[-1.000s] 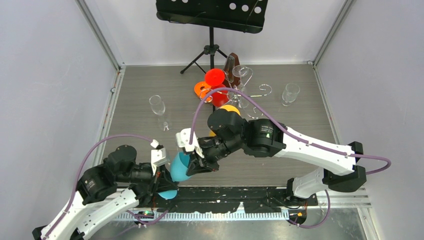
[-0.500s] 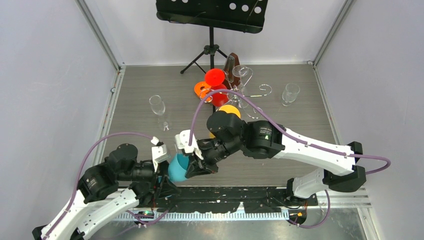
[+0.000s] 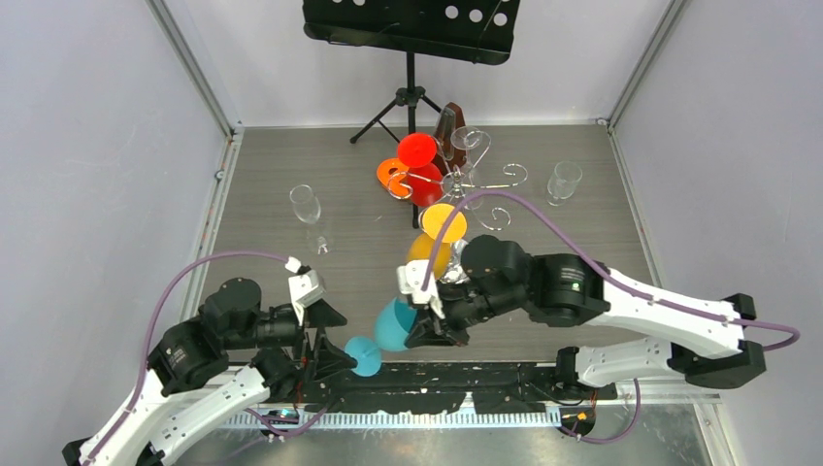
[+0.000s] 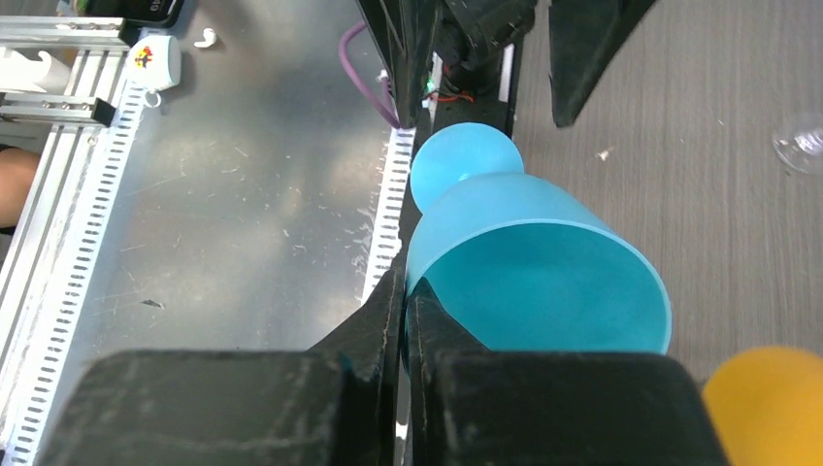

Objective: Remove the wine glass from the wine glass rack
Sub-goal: Place the wine glass at the center of the board.

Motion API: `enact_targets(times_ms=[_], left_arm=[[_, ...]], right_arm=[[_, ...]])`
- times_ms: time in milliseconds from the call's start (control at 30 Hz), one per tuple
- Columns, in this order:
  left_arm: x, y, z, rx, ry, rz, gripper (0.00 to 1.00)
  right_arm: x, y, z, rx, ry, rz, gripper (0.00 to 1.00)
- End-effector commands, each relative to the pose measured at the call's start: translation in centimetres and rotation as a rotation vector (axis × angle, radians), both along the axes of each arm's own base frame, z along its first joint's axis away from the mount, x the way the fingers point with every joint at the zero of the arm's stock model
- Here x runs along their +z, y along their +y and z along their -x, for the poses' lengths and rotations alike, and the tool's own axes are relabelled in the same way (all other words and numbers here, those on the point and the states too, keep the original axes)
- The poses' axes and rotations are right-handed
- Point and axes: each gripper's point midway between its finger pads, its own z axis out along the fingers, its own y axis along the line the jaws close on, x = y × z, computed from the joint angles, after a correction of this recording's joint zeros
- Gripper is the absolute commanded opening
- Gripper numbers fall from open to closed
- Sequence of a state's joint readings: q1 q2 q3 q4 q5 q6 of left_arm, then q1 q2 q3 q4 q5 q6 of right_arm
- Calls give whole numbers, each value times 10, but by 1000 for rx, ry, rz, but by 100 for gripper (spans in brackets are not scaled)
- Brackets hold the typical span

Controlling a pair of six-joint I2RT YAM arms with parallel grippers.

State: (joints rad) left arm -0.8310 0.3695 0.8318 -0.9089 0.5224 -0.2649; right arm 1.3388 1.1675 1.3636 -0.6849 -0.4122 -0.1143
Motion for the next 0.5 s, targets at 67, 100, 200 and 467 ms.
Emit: enact_targets(times_ms=[67, 100, 200, 467], left_arm=[[35, -11, -16, 61, -73, 139, 97], [36, -13, -17, 62, -74, 147, 97], [34, -16, -22, 73, -79, 154, 97], [23, -24, -31, 93, -60, 149, 97]], right_arm=[[13, -45, -15, -194, -10, -8, 6], [8, -52, -21, -238, -16, 20, 6], [5, -73, -33, -361, -8, 58, 6], [-13, -126, -79, -722, -4, 143, 6]])
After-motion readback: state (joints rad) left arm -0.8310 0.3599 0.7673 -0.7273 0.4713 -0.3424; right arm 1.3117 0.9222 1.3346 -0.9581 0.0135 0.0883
